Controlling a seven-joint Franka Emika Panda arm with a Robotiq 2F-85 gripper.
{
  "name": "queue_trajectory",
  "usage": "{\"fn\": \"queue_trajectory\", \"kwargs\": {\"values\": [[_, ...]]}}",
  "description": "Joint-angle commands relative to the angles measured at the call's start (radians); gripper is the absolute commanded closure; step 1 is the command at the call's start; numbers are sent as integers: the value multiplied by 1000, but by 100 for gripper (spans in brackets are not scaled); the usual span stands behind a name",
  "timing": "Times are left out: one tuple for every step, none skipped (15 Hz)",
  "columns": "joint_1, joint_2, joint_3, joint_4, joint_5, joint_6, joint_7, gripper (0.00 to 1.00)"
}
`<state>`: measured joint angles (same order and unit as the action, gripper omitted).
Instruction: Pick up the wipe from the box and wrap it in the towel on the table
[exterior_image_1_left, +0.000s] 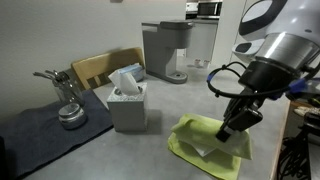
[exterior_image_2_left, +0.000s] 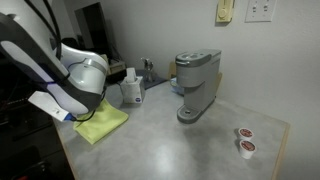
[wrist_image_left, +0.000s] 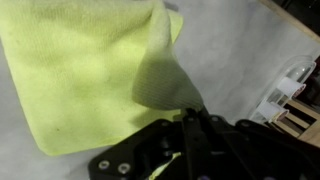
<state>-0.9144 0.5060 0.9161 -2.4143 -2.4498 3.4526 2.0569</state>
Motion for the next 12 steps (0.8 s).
{"fn": "queue_trajectory", "kwargs": {"values": [[198, 74, -174, 47, -86, 0, 110, 99], [240, 99, -213, 59, -102, 0, 138, 99], [280, 116, -248, 75, -112, 10, 164, 99], [305, 138, -267, 90, -118, 13, 185, 99], [322, 162, -277, 104, -121, 12, 203, 99], [337, 179, -285, 116, -123, 12, 218, 99], [348, 192, -289, 127, -122, 12, 234, 95], [352, 208, -287, 135, -125, 12, 242, 70], [356, 215, -285, 143, -124, 11, 252, 70], [352, 224, -277, 148, -125, 11, 258, 67], [342, 223, -265, 150, -121, 6, 263, 59], [331, 220, -253, 150, -121, 3, 265, 53]]}}
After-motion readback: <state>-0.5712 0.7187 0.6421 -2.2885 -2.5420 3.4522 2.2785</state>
